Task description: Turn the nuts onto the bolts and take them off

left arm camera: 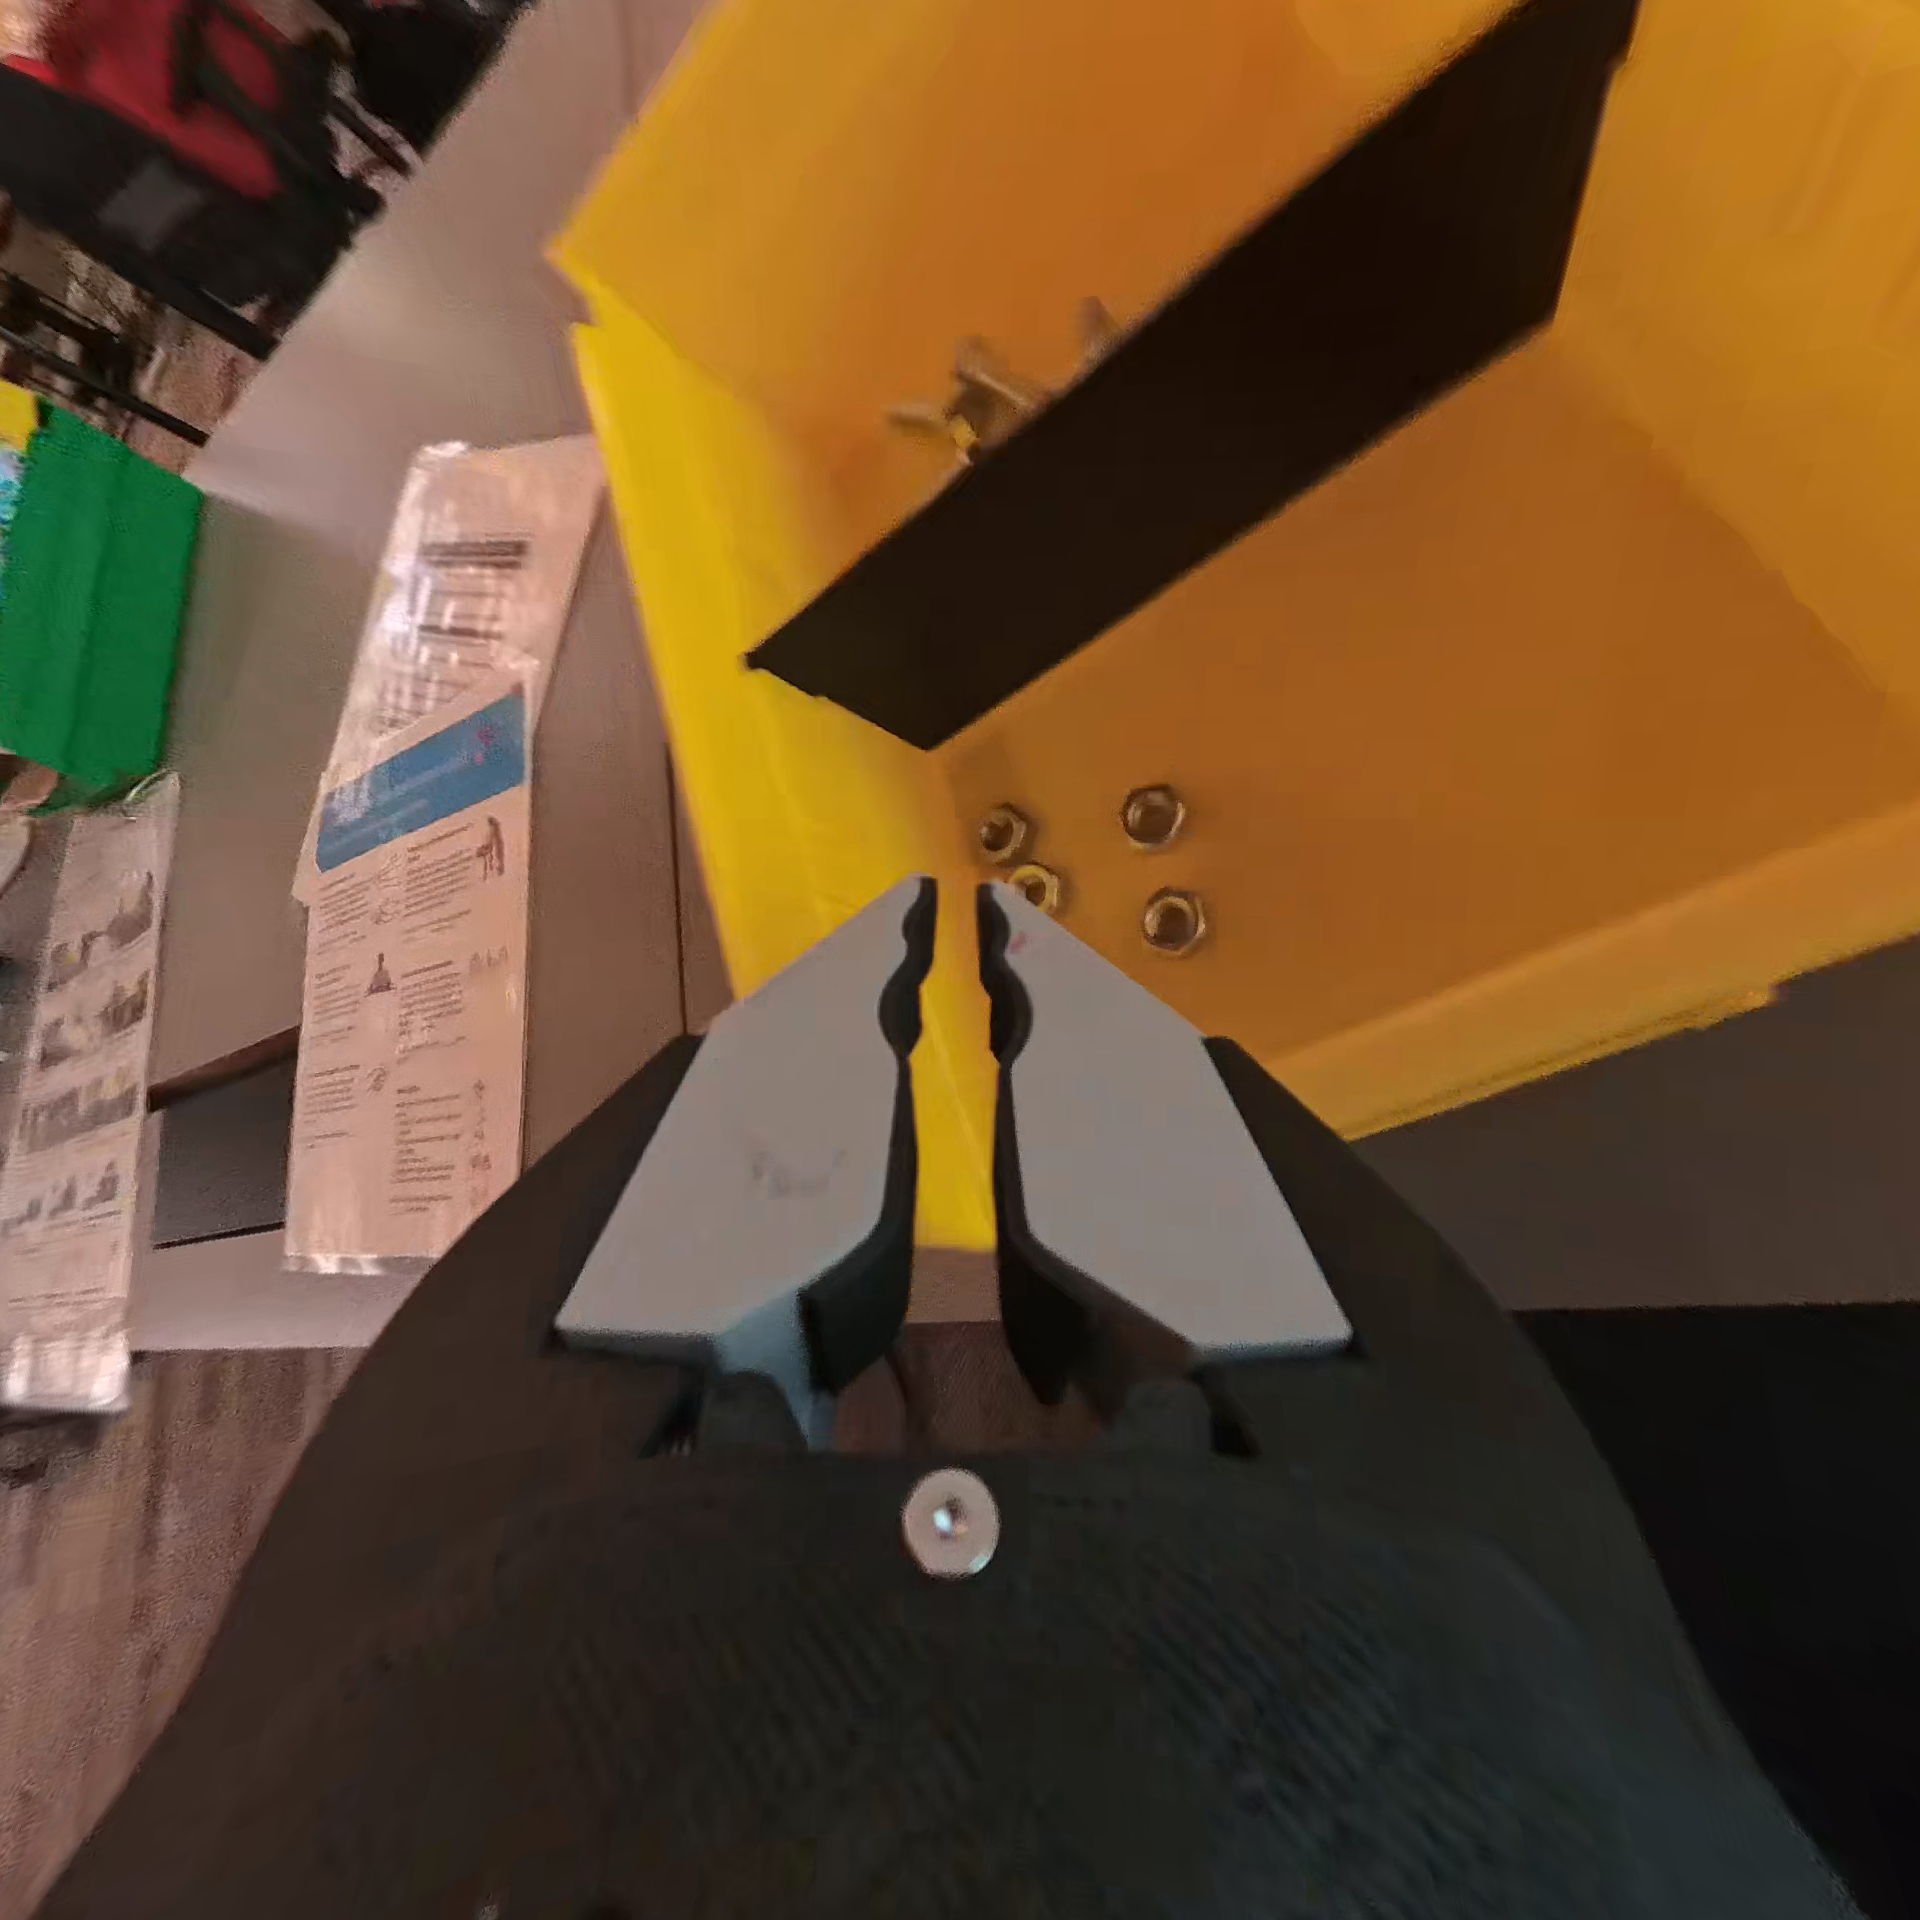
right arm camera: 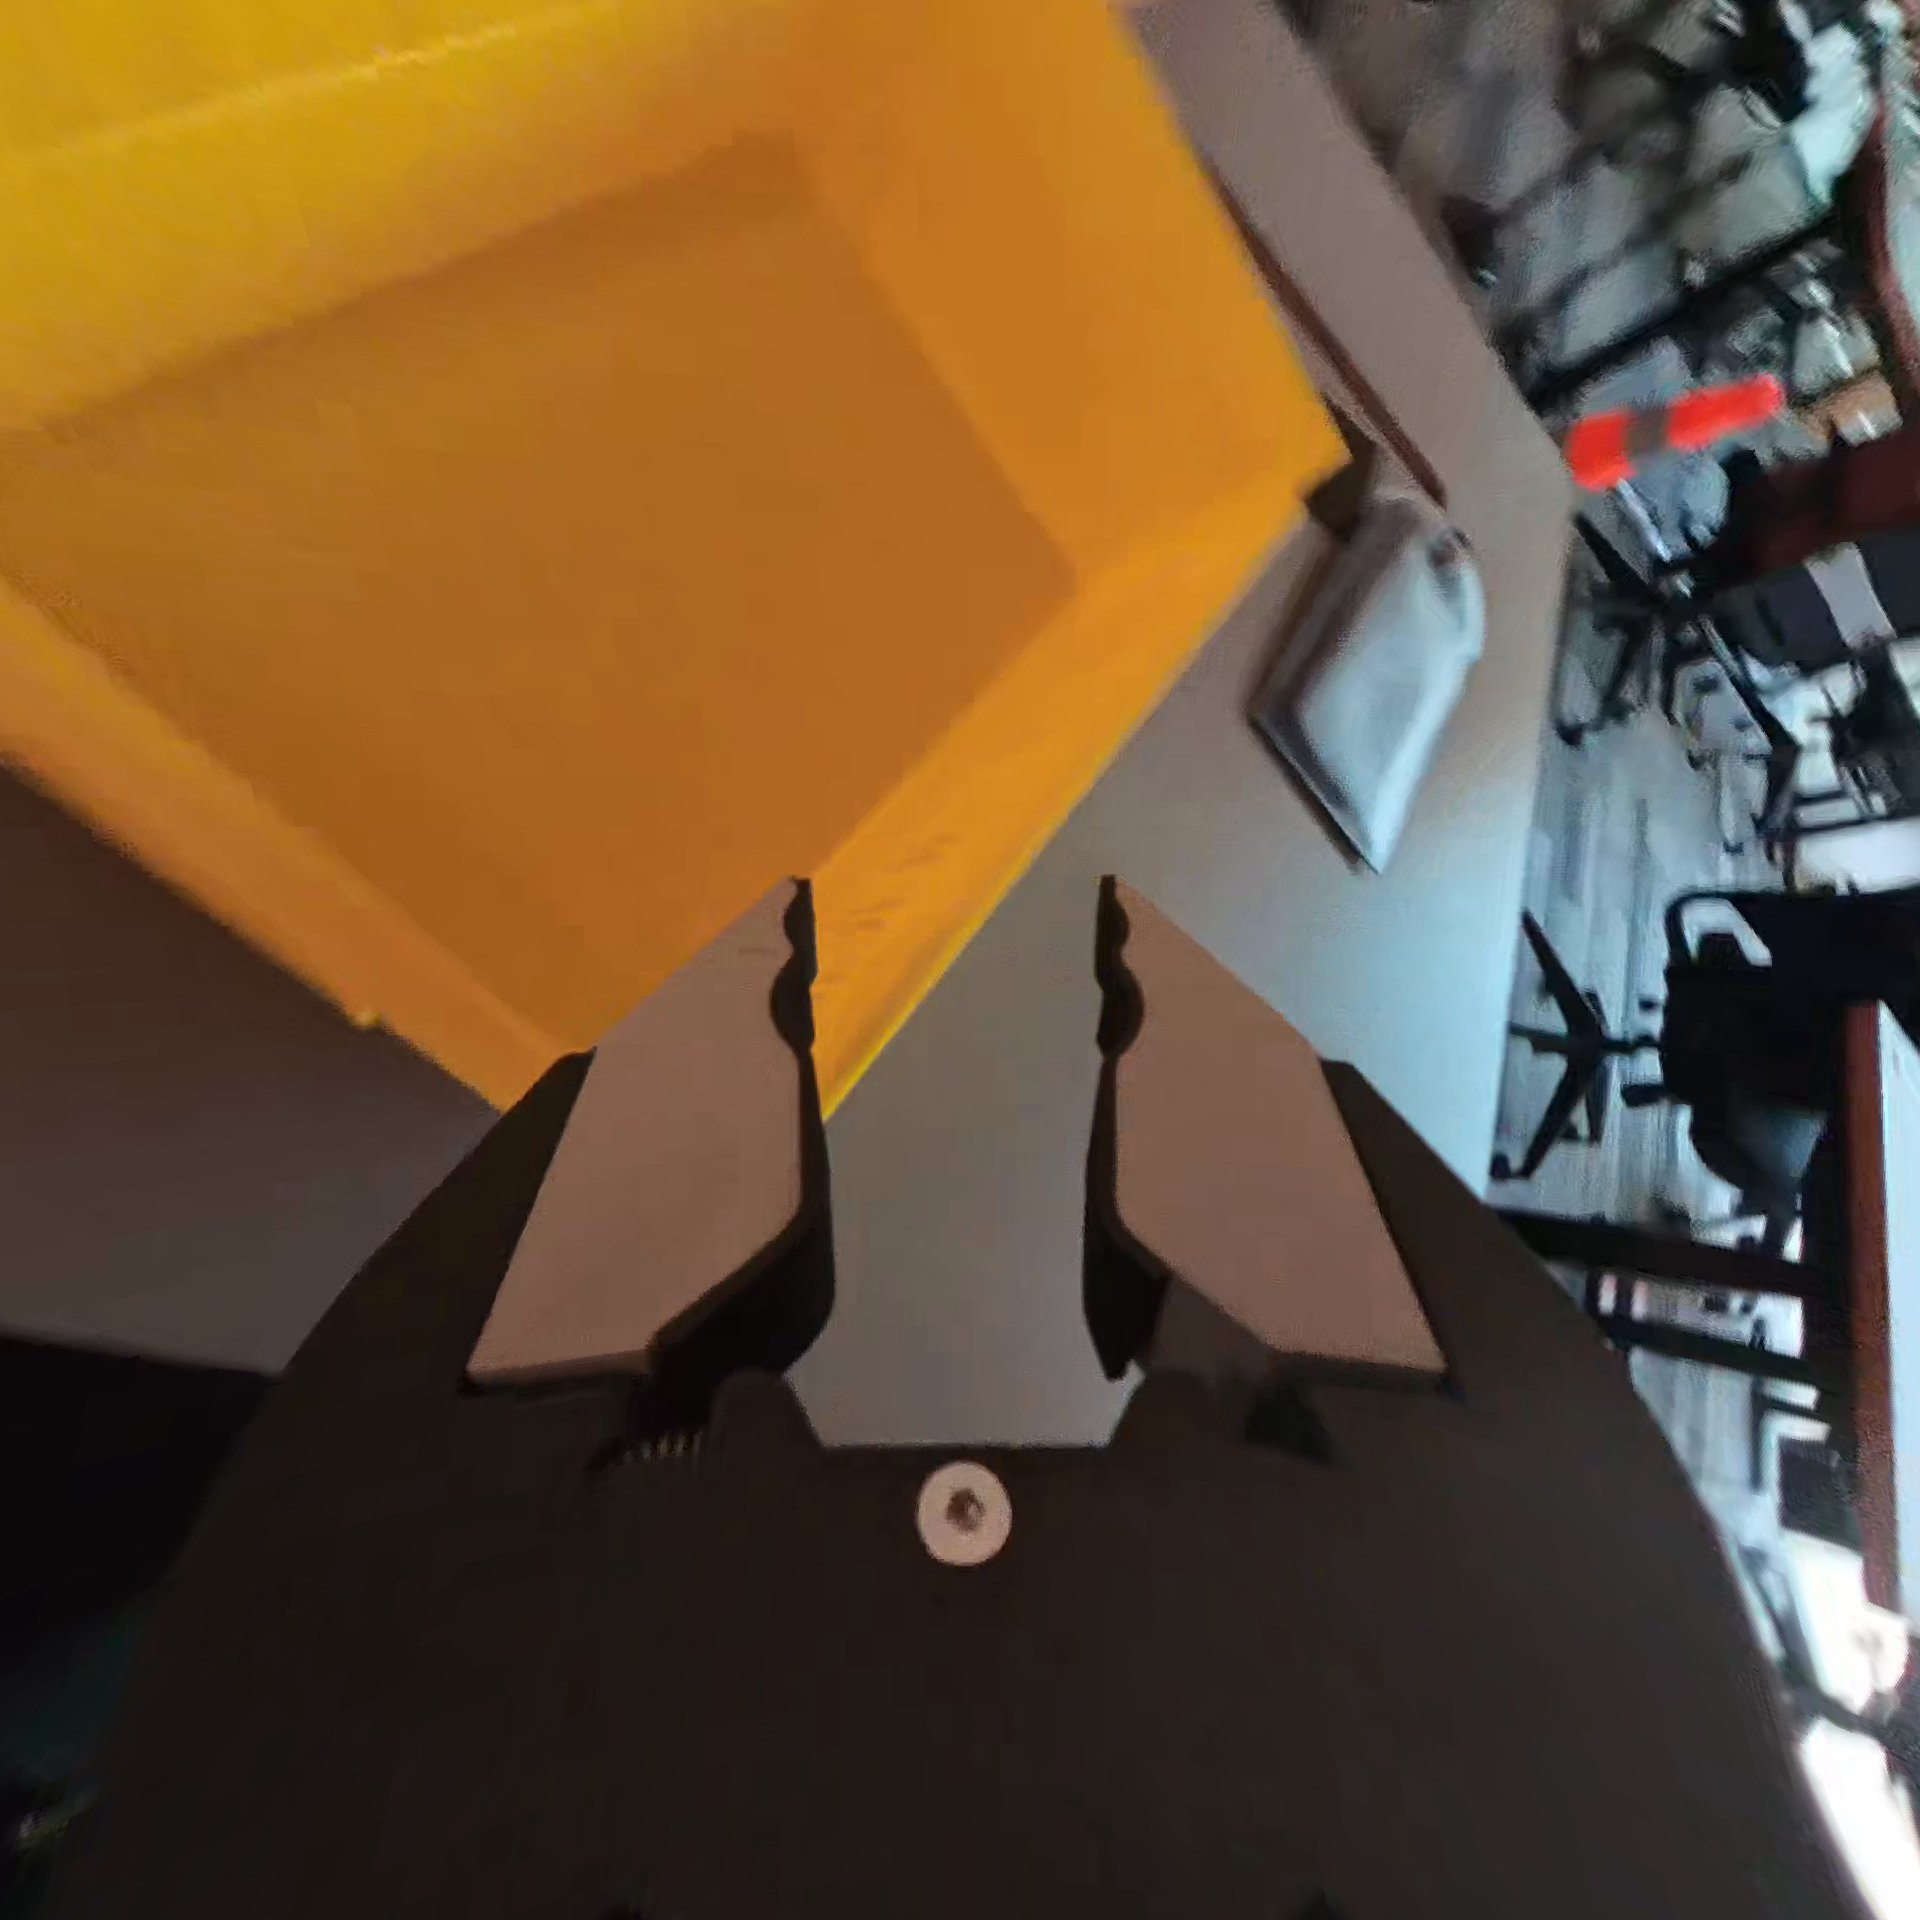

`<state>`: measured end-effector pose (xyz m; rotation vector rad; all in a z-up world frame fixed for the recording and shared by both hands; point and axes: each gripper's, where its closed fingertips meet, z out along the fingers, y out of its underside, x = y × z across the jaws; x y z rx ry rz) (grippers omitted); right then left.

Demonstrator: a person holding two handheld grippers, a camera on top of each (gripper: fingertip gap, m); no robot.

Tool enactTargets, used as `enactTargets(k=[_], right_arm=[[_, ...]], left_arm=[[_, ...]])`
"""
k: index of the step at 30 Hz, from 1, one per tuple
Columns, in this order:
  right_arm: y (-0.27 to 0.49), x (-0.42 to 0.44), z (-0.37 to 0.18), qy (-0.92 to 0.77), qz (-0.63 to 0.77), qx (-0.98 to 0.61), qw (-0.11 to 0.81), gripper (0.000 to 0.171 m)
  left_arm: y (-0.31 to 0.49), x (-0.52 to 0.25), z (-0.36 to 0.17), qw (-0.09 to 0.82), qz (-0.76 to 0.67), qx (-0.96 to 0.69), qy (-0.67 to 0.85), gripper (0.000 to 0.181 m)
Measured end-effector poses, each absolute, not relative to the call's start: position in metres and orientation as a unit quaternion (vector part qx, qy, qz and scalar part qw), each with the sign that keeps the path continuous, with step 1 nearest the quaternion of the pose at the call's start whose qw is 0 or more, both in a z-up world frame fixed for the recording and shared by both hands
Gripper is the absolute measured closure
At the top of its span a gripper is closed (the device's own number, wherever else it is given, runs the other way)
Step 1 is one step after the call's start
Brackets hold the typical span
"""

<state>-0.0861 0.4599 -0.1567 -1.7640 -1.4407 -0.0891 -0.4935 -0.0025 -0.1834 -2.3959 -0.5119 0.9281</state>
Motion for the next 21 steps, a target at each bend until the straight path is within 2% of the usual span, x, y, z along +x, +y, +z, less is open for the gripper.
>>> enactTargets(k=[1, 4, 6, 8, 10, 15, 17, 18, 20, 21], right_arm=[[0.467, -0.08, -0.152, -0.555, -0.024, -0.715, 0.425, 0.12], [0.444, -0.097, -0.141, -0.564, 0.084, -0.702, 0.428, 0.116], [0.417, -0.117, -0.134, -0.587, 0.143, -0.671, 0.429, 0.116], [0.385, -0.139, -0.133, -0.613, 0.198, -0.641, 0.417, 0.112], [0.357, -0.16, -0.14, -0.629, 0.241, -0.626, 0.393, 0.107], [0.336, -0.204, -0.17, -0.624, 0.239, -0.635, 0.388, 0.097], [0.347, -0.215, -0.184, -0.606, 0.212, -0.651, 0.405, 0.091], [0.353, -0.219, -0.19, -0.598, 0.198, -0.657, 0.415, 0.093], [0.357, -0.222, -0.202, -0.608, 0.193, -0.657, 0.402, 0.085], [0.356, -0.219, -0.204, -0.613, 0.204, -0.66, 0.383, 0.092]], left_arm=[[0.0, -0.489, -0.173, 0.292, 0.33, -0.876, -0.194, 0.171], [0.041, -0.444, -0.15, 0.414, 0.227, -0.87, -0.141, 0.151], [0.074, -0.404, -0.143, 0.464, 0.157, -0.868, -0.078, 0.14], [0.099, -0.377, -0.151, 0.468, 0.12, -0.875, -0.04, 0.129], [0.116, -0.371, -0.17, 0.43, 0.128, -0.893, -0.034, 0.121], [0.142, -0.398, -0.207, 0.364, 0.237, -0.899, -0.06, 0.13], [0.146, -0.4, -0.216, 0.356, 0.23, -0.904, -0.056, 0.122], [0.146, -0.401, -0.216, 0.363, 0.22, -0.904, -0.061, 0.122], [0.138, -0.404, -0.214, 0.361, 0.197, -0.909, -0.069, 0.128], [0.129, -0.408, -0.212, 0.358, 0.191, -0.91, -0.08, 0.134]])
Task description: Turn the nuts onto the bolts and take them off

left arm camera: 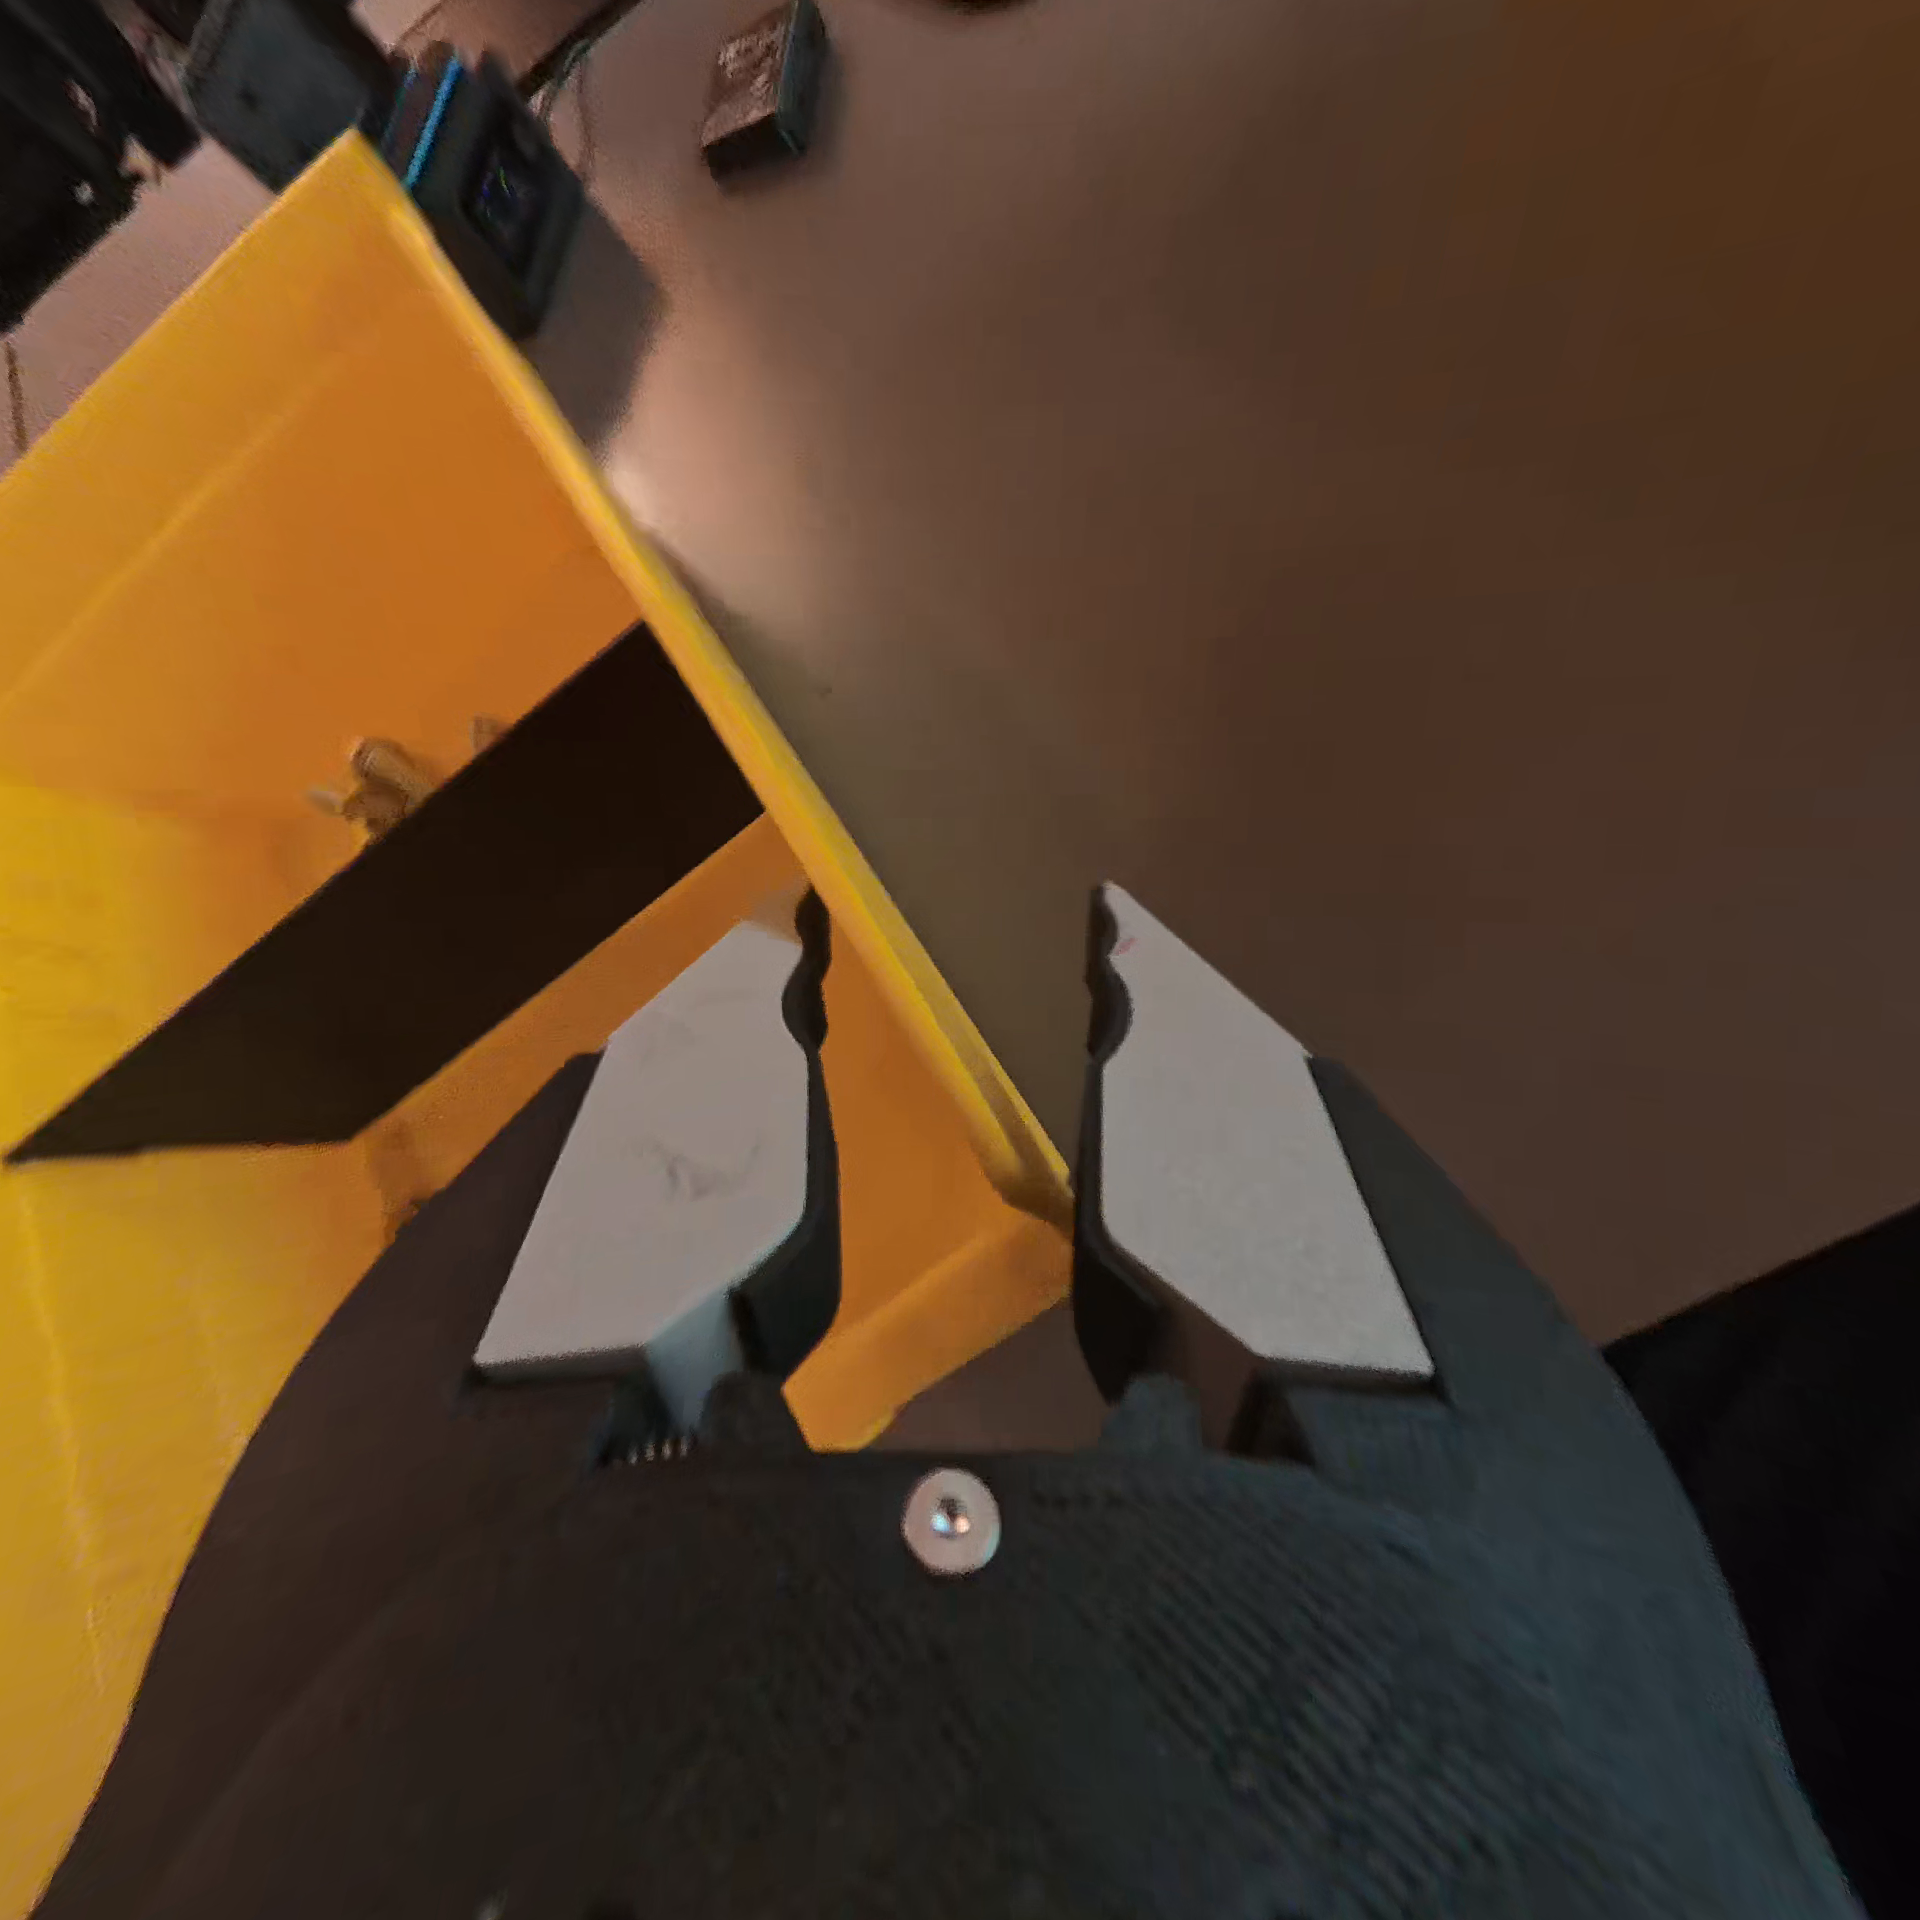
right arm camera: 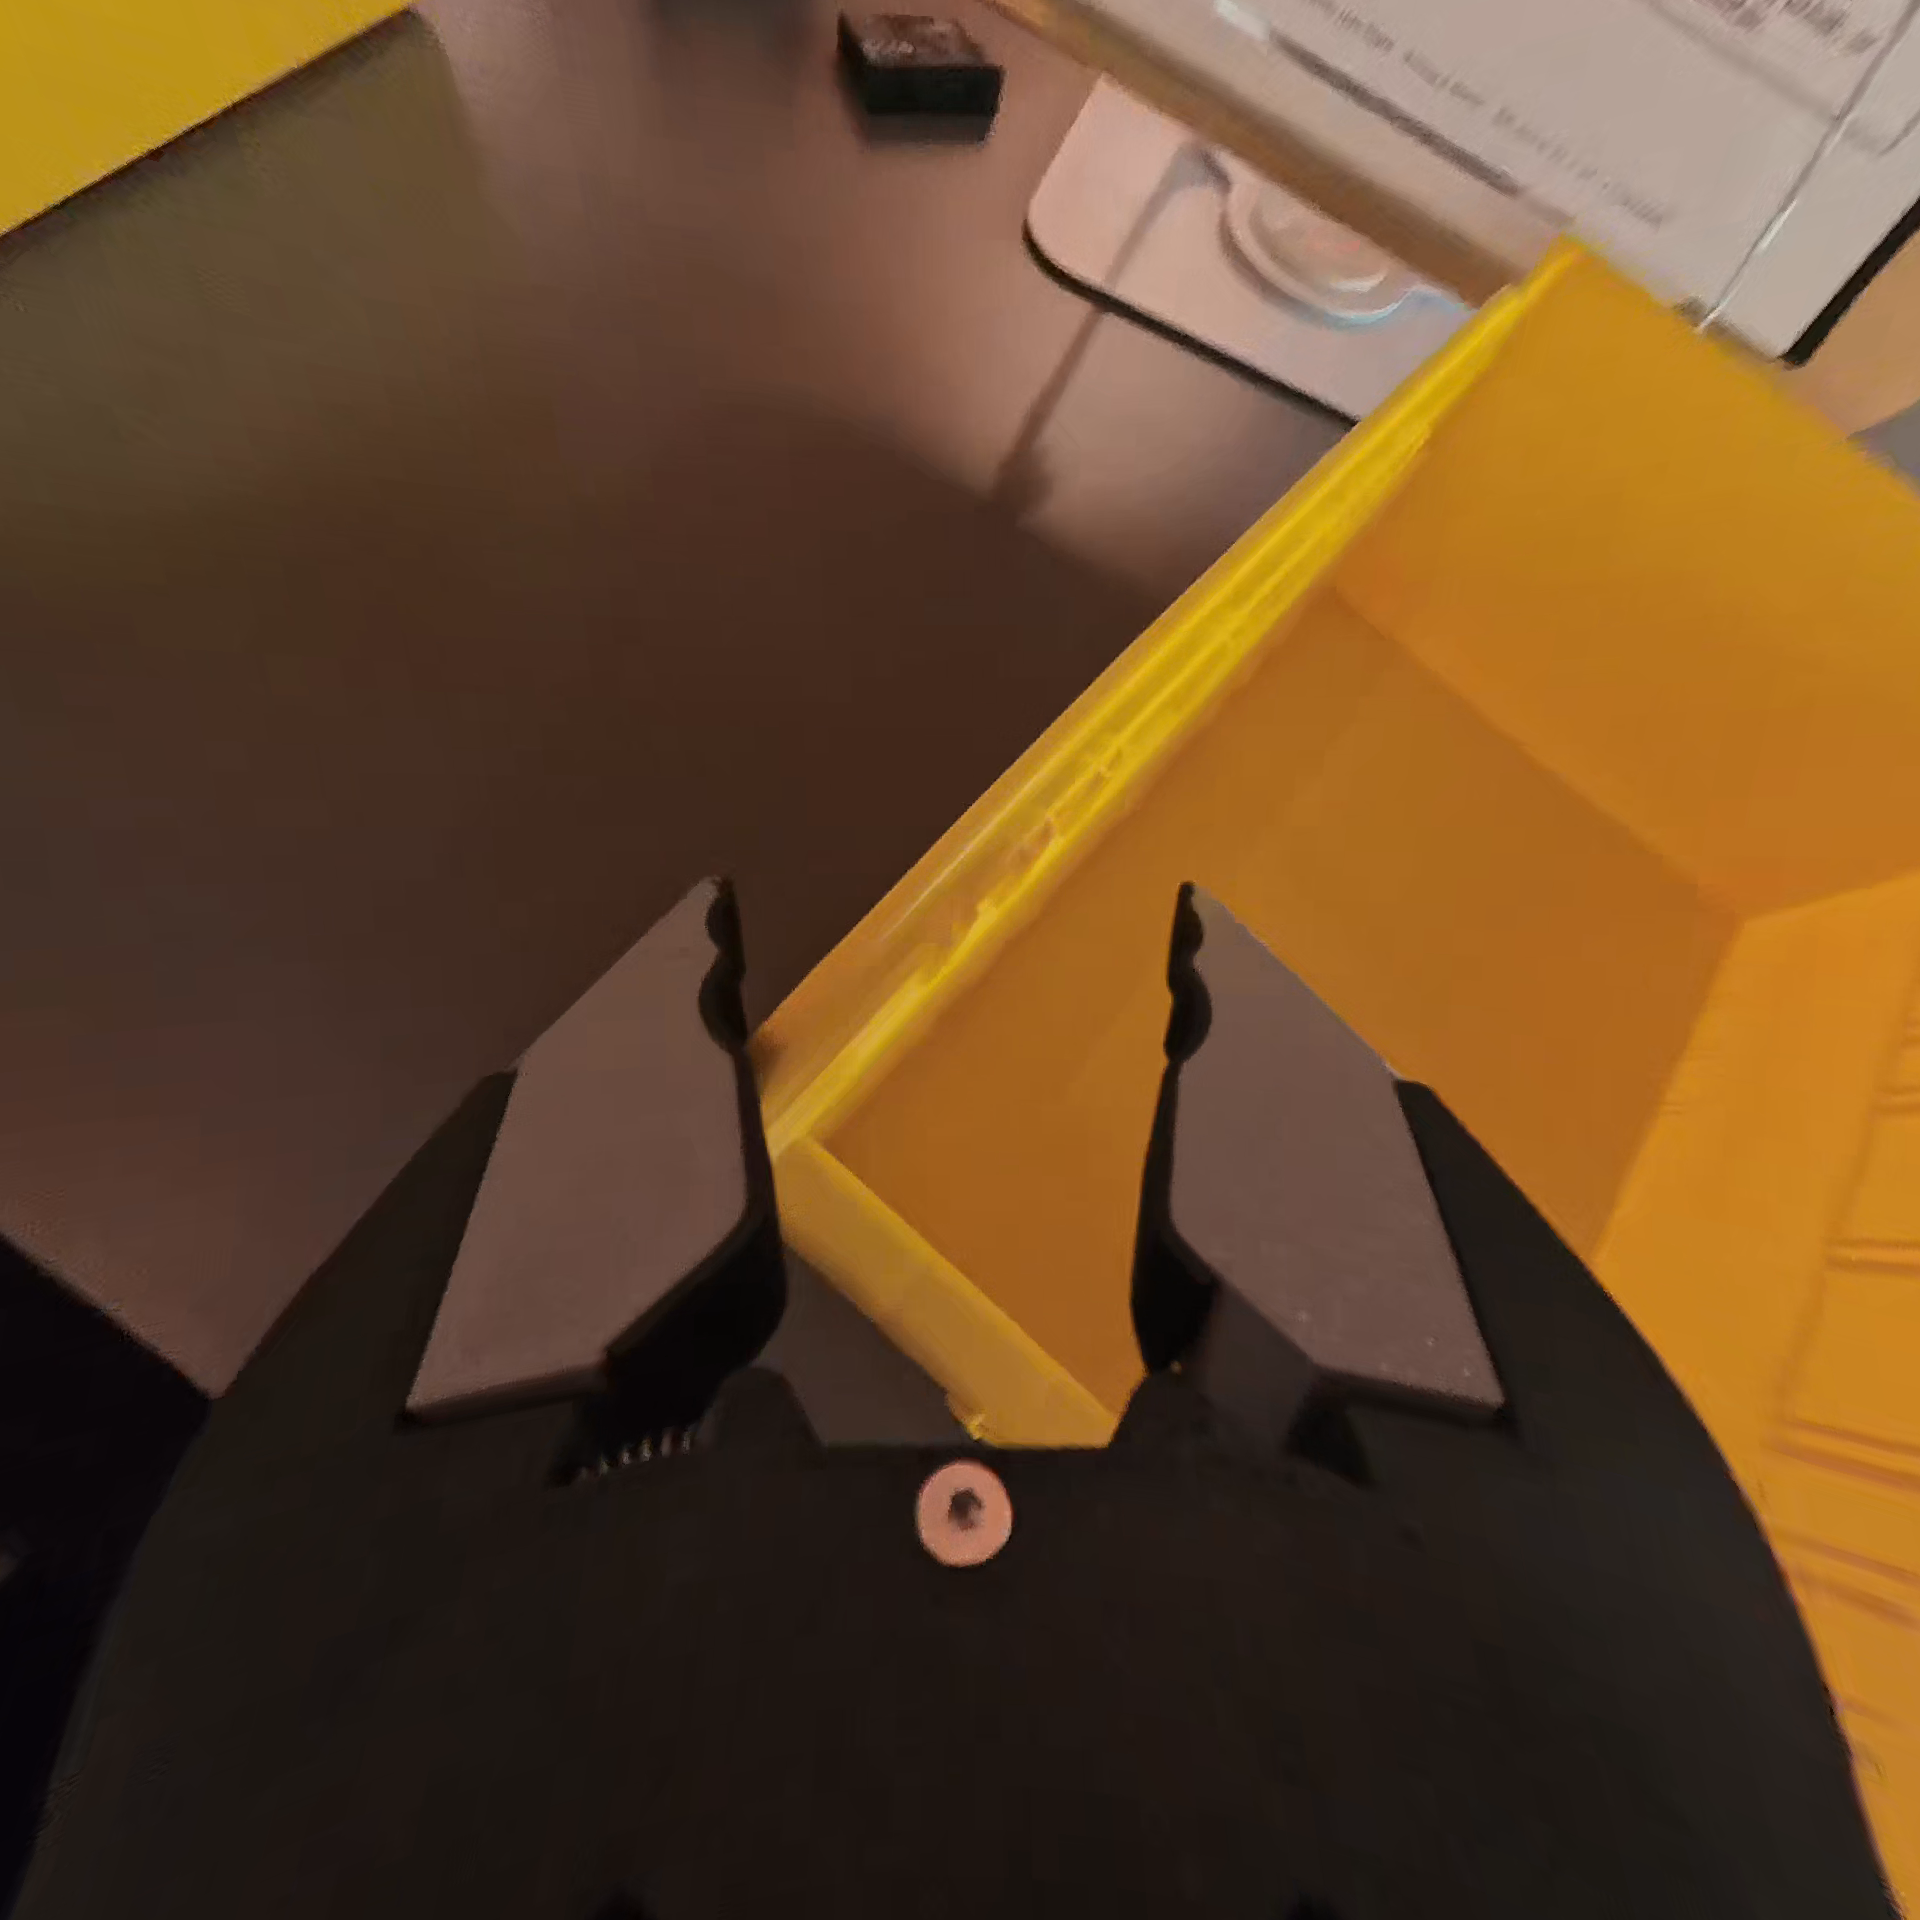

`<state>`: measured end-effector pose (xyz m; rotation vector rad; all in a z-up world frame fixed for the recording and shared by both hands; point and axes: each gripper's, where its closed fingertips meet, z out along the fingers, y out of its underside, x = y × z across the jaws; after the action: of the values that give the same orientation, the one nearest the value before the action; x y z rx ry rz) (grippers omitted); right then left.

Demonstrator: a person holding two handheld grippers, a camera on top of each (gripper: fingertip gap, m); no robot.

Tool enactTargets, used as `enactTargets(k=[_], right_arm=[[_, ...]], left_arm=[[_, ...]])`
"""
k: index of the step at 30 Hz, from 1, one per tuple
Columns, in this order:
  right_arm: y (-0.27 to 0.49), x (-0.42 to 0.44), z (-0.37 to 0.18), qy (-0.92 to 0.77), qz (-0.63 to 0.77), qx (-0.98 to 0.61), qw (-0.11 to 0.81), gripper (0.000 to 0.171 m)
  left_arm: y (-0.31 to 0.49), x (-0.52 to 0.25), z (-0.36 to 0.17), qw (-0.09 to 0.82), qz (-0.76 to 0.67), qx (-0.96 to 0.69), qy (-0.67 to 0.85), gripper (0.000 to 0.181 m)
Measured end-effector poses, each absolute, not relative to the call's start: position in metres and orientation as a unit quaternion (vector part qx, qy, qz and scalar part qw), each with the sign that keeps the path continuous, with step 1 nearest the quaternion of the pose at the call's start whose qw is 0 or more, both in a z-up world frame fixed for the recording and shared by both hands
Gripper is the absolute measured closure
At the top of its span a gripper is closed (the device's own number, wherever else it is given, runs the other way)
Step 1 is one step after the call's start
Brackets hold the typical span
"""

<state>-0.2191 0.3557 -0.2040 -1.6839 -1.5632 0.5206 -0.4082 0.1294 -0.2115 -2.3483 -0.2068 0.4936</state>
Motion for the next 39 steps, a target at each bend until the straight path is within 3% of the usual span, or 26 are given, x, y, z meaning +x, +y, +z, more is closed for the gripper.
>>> enactTargets(k=[4, 7, 8, 9, 13, 22, 32, 34, 36, 39], right_arm=[[0.386, -0.181, -0.205, -0.617, 0.145, -0.69, 0.351, 0.095], [0.408, -0.162, -0.207, -0.597, 0.133, -0.712, 0.343, 0.117], [0.409, -0.16, -0.211, -0.601, 0.135, -0.715, 0.331, 0.132], [0.405, -0.159, -0.216, -0.614, 0.142, -0.712, 0.31, 0.156], [0.429, -0.13, -0.219, -0.594, 0.07, -0.74, 0.308, 0.169], [0.479, -0.059, -0.22, -0.483, 0.099, -0.832, 0.254, 0.166], [0.469, -0.083, -0.219, -0.506, 0.076, -0.81, 0.285, 0.17], [0.465, -0.084, -0.211, -0.512, 0.082, -0.805, 0.29, 0.153], [0.464, -0.082, -0.196, -0.502, 0.096, -0.801, 0.312, 0.147], [0.458, -0.079, -0.164, -0.495, 0.119, -0.783, 0.358, 0.141]], left_arm=[[0.083, -0.453, -0.2, 0.347, 0.235, -0.896, -0.145, 0.159], [0.072, -0.47, -0.203, 0.368, 0.206, -0.889, -0.178, 0.169], [0.072, -0.475, -0.203, 0.375, 0.206, -0.884, -0.188, 0.173], [0.072, -0.479, -0.203, 0.374, 0.209, -0.881, -0.198, 0.177], [0.075, -0.483, -0.203, 0.385, 0.207, -0.87, -0.23, 0.177], [0.095, -0.459, -0.204, 0.38, 0.203, -0.883, -0.183, 0.176], [0.094, -0.444, -0.204, 0.379, 0.172, -0.896, -0.156, 0.166], [0.089, -0.442, -0.198, 0.387, 0.161, -0.894, -0.156, 0.162], [0.082, -0.439, -0.19, 0.399, 0.149, -0.892, -0.154, 0.158], [0.075, -0.435, -0.187, 0.395, 0.143, -0.895, -0.147, 0.165]])
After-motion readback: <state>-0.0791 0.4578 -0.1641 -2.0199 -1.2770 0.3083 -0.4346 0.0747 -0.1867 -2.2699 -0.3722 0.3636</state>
